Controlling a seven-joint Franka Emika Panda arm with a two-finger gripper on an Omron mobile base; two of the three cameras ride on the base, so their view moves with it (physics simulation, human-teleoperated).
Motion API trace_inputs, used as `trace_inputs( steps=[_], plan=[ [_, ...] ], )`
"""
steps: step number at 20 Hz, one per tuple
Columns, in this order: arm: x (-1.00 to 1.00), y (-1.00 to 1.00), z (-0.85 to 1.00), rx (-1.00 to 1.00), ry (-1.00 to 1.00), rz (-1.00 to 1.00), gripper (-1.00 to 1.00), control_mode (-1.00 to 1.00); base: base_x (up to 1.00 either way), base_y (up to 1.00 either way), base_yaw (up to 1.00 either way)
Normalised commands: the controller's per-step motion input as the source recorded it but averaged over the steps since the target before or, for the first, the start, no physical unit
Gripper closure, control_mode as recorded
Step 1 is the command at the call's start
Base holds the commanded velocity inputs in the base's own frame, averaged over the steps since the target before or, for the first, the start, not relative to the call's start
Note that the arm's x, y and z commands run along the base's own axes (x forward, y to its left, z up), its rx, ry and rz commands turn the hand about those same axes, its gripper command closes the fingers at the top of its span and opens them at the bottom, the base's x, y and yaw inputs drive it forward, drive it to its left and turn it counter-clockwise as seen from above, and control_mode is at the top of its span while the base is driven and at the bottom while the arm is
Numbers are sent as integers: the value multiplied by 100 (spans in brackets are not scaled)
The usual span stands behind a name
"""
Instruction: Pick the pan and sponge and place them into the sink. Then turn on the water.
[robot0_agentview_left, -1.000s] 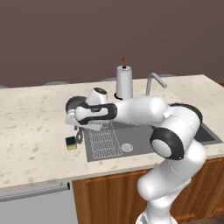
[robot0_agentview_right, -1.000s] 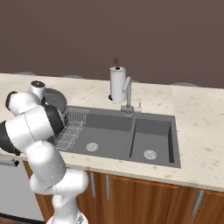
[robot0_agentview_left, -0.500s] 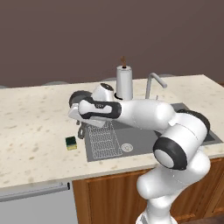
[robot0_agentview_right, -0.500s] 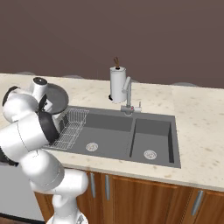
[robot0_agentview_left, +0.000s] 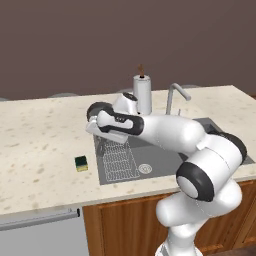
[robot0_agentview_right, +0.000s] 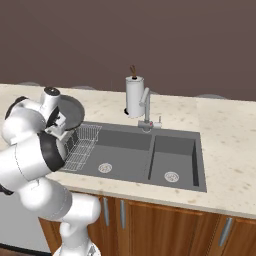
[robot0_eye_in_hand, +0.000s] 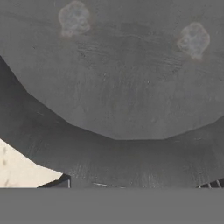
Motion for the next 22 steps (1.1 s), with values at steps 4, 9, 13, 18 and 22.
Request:
trace_inputs(
  steps=[4,9,13,18,22],
  plan=[
    [0,-40,0,-3,2,-2,100,-100,0,0,0],
    [0,-37,-5,-2,5,-2,100,-100,0,0,0],
    [0,-26,-18,0,6,-4,100,-100,0,0,0],
    [0,-10,-26,0,3,-12,100,-100,0,0,0],
    [0,-6,-25,0,0,-20,100,-100,0,0,0]
  ],
)
